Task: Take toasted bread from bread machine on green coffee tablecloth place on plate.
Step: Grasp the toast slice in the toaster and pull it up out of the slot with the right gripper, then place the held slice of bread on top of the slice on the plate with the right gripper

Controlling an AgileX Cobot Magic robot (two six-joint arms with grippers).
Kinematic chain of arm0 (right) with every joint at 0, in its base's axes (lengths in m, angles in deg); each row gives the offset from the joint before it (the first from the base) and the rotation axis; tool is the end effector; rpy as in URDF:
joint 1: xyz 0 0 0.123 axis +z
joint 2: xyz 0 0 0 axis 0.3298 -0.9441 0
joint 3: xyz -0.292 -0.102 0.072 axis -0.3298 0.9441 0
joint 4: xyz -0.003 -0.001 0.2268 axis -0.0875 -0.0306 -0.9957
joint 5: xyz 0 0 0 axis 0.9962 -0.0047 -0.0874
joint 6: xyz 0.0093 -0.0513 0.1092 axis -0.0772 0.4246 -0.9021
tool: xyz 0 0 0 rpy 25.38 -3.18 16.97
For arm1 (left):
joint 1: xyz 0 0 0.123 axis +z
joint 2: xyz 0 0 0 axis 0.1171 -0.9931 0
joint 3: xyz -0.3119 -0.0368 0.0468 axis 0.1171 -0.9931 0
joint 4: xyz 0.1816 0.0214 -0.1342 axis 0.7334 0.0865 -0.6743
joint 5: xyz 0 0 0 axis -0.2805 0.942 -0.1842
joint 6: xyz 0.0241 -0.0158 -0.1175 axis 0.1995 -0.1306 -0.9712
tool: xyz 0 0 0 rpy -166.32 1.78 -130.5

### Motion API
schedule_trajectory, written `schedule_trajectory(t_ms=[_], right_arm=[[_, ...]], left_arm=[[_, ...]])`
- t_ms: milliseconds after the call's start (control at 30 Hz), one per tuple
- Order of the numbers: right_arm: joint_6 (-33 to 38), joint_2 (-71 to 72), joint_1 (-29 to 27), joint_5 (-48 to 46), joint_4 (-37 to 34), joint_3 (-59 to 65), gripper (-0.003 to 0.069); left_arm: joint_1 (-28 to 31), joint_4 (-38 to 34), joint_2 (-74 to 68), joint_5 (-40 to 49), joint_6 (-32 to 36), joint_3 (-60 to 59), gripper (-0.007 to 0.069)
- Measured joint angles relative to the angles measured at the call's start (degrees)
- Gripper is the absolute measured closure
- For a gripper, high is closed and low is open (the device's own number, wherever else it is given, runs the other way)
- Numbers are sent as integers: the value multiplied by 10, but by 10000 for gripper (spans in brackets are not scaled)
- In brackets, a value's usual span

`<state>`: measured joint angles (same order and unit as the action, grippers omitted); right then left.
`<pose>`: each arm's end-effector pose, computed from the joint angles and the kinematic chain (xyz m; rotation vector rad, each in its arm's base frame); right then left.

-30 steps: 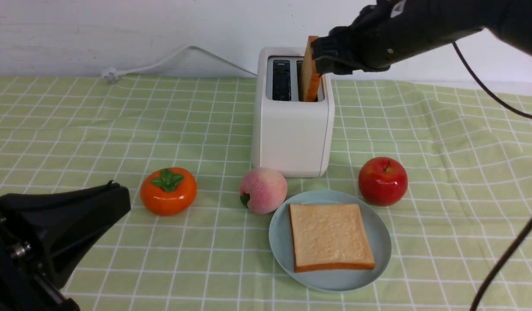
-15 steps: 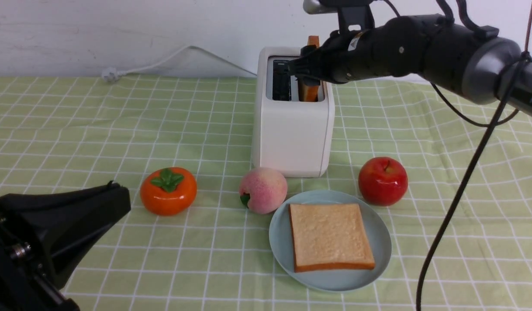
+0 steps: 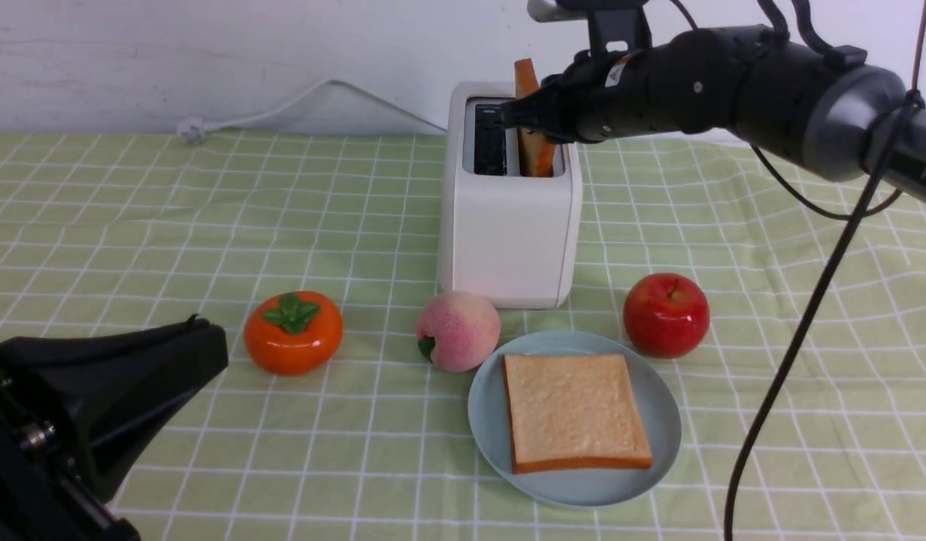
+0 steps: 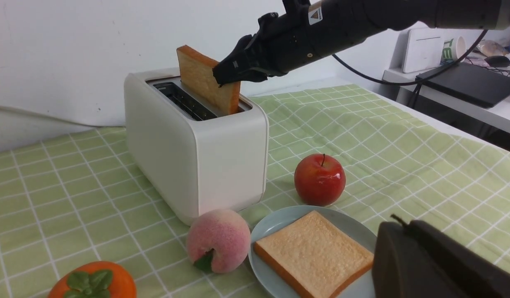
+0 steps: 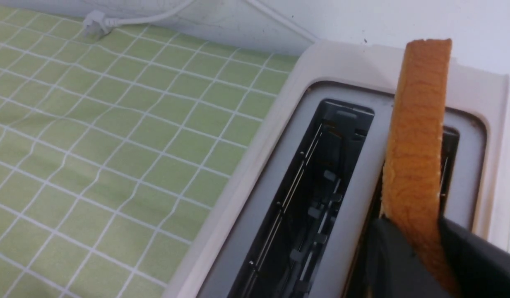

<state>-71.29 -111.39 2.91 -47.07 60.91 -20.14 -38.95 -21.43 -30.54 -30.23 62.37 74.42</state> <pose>0.4740 0.2008 0.3290 -0.2648 2.0393 0.4035 0.0781 -0.0604 0.3430 0.4521 1.6207 -0.5582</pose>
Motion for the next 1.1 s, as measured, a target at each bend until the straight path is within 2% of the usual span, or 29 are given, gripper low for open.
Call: schedule_trajectory(t_ms=[200,333,433,633,800,1000,1100], right_arm=[[0,42,0,-3,0,1,555],[0,102,0,-37,-1,1,555],[4,161,0,-105,-1,-1,555],[39,272,0,-380,-1,-1,564],[41,329,0,-488,-6,60,564],[50,383,0,-473,-79,213,564],[103,351,-1,-428,-161,284,564]], left_arm=[[0,0,0,0,0,0,638],[0,0,0,0,0,0,638],[0,0,0,1,0,0,638],[0,0,0,17,0,0,638],[0,0,0,20,0,0,638],[0,0,0,22,-2,0,638],[0,0,0,22,-2,0,638]])
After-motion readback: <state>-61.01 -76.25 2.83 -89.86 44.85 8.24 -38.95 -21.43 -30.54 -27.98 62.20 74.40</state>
